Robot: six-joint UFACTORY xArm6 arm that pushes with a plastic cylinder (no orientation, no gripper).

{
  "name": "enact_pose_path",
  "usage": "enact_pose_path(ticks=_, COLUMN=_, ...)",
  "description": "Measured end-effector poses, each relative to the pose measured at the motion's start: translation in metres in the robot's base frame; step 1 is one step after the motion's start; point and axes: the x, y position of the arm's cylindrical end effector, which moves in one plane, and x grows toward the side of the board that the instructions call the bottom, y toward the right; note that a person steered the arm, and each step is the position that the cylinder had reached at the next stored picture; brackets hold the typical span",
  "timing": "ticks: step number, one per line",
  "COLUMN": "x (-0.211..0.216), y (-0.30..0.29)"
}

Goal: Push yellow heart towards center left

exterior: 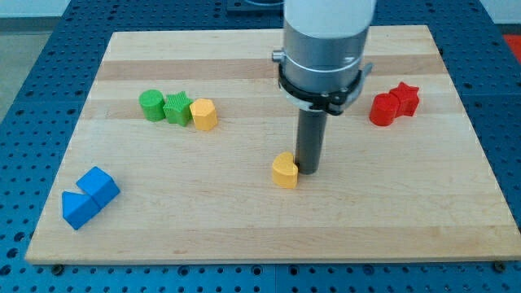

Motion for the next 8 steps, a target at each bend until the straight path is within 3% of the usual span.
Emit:
enact_pose_path(ticks=1, x=0.0, y=-0.006)
enact_pose_path(ticks=3, x=0.055, y=0.012)
enact_pose_path(ticks=5, x=0.043, y=-0.023)
enact_pose_path(ticks=8, x=-0.107, y=-0.029)
